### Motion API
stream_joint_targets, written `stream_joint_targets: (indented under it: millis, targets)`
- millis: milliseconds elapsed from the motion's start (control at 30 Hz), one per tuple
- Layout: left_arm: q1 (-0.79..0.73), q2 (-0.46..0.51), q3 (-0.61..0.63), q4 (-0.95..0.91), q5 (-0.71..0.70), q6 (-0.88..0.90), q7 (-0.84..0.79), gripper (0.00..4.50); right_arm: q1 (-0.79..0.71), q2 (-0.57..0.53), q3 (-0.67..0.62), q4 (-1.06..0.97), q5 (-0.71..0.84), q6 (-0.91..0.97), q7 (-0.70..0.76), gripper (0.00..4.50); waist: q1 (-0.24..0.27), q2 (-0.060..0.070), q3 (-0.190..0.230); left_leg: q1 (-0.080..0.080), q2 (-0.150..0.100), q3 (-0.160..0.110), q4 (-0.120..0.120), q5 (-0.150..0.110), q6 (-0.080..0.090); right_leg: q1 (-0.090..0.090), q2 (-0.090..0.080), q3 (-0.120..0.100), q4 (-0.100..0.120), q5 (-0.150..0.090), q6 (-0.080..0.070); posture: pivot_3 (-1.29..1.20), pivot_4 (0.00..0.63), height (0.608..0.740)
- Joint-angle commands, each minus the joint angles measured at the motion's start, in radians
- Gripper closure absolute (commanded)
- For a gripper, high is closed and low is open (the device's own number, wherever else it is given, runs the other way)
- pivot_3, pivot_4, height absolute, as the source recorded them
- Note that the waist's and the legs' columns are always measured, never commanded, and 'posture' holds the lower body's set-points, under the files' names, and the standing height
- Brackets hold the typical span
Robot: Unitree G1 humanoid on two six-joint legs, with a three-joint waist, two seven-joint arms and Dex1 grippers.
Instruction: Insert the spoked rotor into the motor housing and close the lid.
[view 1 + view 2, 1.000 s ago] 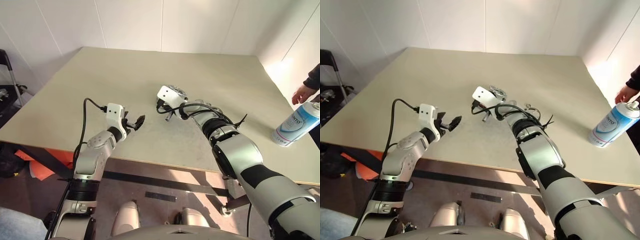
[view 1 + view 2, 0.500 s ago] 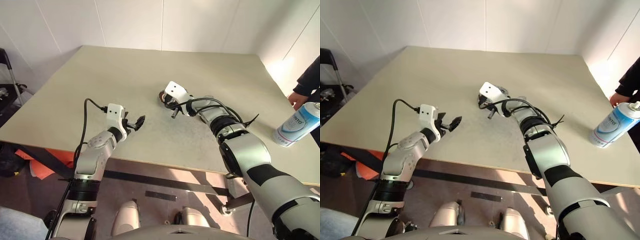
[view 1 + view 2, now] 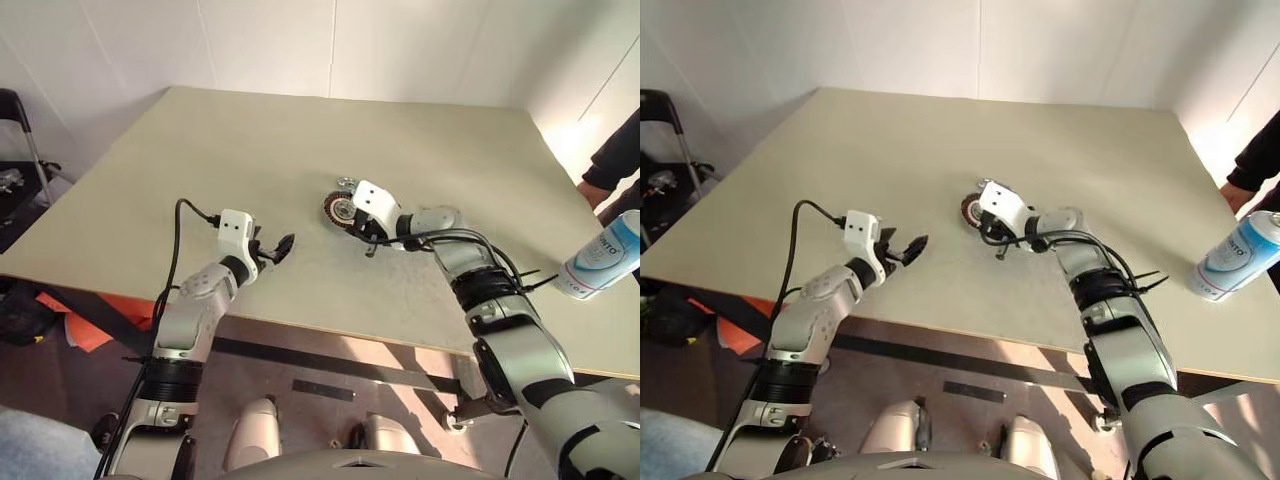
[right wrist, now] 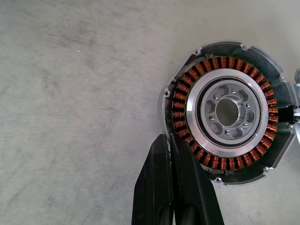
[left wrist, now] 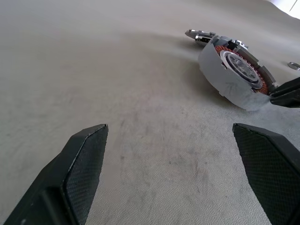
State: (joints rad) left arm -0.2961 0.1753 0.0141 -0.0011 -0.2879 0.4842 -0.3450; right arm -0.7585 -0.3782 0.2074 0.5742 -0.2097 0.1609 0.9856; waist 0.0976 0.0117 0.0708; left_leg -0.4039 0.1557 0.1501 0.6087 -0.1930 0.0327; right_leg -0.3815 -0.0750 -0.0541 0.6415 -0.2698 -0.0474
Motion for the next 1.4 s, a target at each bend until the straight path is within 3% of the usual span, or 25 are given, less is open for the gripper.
stream_joint_targets:
  millis: [33, 667, 900, 1100, 1267, 1400]
  targets:
    - [-0.007, 0.001, -0.002, -0.019, 0.002, -0.015, -0.008, 0.00, 0.046, -0.039, 0.005, -0.160, 0.029, 0.079, 0.032, 4.47, 0.002, 0.000, 0.000, 0.000, 0.000, 0.000, 0.000, 0.000, 0.000, 0.000, 0.000, 0.000, 0.000, 0.000, 0.000, 0.00, 0.000, 0.740]
    - [0.002, 0.002, -0.010, -0.018, 0.003, -0.009, -0.012, 0.00, 0.215, -0.163, 0.032, -0.595, 0.105, 0.308, 0.095, 4.47, 0.001, 0.000, 0.000, 0.002, 0.000, -0.001, 0.000, 0.001, -0.002, 0.003, 0.000, 0.000, 0.000, 0.000, 0.001, 0.00, 0.000, 0.740]
    - [-0.003, 0.004, -0.009, -0.011, 0.004, -0.010, -0.014, 0.00, 0.230, -0.130, 0.062, -0.558, 0.107, 0.348, 0.036, 4.47, -0.001, 0.000, 0.000, 0.013, 0.001, 0.000, 0.000, 0.000, -0.006, 0.012, 0.000, 0.000, 0.000, 0.000, 0.001, 0.00, 0.000, 0.740]
    - [-0.007, 0.008, -0.007, -0.005, 0.005, -0.011, -0.015, 0.00, 0.172, -0.098, -0.005, -0.623, 0.195, 0.424, 0.016, 2.58, -0.002, 0.000, 0.000, 0.020, 0.001, 0.000, -0.002, 0.001, -0.009, 0.018, 0.000, 0.001, 0.000, 0.000, 0.001, 0.00, 0.000, 0.740]
    - [-0.012, 0.005, -0.010, 0.009, 0.007, -0.018, -0.016, 0.00, 0.054, -0.080, -0.104, -0.520, 0.252, 0.484, -0.078, 2.58, -0.002, 0.000, 0.000, 0.020, 0.000, 0.000, -0.002, 0.001, -0.009, 0.018, 0.000, 0.001, 0.000, 0.000, 0.001, 0.00, 0.000, 0.740]
    - [-0.019, 0.003, -0.013, 0.017, 0.008, -0.021, -0.018, 0.00, -0.018, -0.122, -0.110, -0.285, 0.167, 0.372, -0.217, 2.58, 0.002, 0.000, 0.000, 0.020, 0.000, 0.000, -0.002, 0.001, -0.009, 0.019, 0.000, 0.001, -0.001, 0.000, 0.001, 0.00, 0.000, 0.740]
